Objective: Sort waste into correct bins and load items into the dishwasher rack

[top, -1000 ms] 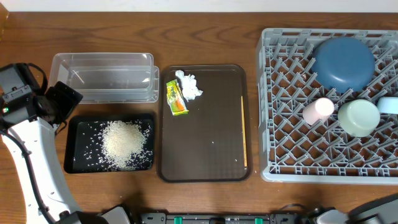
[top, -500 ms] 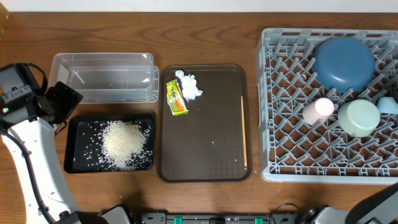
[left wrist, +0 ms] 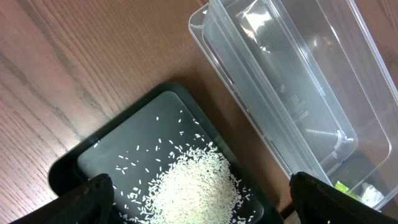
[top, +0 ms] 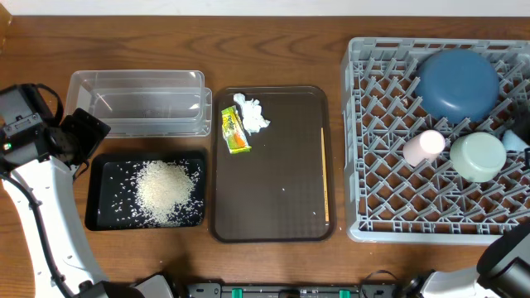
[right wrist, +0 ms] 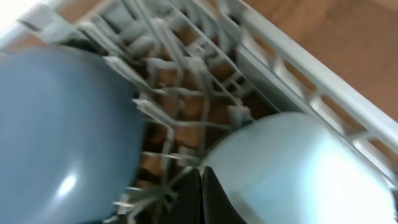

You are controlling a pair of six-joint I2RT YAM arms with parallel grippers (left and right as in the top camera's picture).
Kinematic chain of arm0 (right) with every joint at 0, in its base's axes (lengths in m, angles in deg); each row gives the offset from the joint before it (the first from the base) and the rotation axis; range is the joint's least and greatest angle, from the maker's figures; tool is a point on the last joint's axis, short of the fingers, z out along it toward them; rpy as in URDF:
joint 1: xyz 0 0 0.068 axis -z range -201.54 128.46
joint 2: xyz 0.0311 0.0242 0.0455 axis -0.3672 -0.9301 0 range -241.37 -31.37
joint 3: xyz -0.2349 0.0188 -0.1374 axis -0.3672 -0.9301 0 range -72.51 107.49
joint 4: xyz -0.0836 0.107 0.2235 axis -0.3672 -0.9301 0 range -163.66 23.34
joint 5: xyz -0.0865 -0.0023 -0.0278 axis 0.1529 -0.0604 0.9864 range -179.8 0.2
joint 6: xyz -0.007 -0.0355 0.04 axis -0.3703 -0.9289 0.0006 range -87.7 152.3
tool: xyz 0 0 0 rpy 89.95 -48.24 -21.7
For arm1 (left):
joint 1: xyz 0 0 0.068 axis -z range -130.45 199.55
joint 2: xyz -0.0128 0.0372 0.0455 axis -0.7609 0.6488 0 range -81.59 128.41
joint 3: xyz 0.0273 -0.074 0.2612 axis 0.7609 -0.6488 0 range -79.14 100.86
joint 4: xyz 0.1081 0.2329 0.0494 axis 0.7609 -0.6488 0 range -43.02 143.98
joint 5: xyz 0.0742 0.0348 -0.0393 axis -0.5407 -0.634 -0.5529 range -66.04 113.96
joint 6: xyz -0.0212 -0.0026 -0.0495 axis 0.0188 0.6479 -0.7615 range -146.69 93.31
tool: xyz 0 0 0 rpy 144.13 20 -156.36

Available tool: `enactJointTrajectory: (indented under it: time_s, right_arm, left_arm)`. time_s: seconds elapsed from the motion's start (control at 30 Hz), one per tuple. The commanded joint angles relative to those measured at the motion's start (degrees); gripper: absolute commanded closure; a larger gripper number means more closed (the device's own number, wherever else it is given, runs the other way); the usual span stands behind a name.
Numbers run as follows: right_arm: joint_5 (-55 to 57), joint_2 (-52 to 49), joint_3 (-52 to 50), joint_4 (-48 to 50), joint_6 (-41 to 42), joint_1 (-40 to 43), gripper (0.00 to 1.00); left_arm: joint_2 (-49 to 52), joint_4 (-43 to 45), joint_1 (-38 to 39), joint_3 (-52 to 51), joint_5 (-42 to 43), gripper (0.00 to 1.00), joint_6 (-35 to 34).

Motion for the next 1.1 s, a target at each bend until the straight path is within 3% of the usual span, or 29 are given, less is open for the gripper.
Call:
enactJointTrajectory:
  time_s: [0.0, 0.3, 0.63, 1.07]
  right_arm:
    - [5.14, 0.13, 0.98, -0.85, -1.38, -0.28, 0.99]
    - [14.14, 1.97, 2.34, -7.21, -1.05, -0.15, 0.99]
    - [14.69, 7.65, 5.90, -15.08, 1.07, -0.07, 0.99]
    - [12.04, 4.94, 5.81, -11.98, -1.38, 0.04, 0.98]
  left_arm:
    - [0.26, -0.04, -0.24, -0.28, -0.28, 0.07, -0.33]
    - [0.26, -0.02, -0.24, -0.28, -0.28, 0.07, -0.33]
    - [0.26, -0.04, -0.22, -0.28, -0.31, 0.07, -0.33]
    - [0.26, -0.04, -0.24, -0.28, -0.28, 0.07, -0.33]
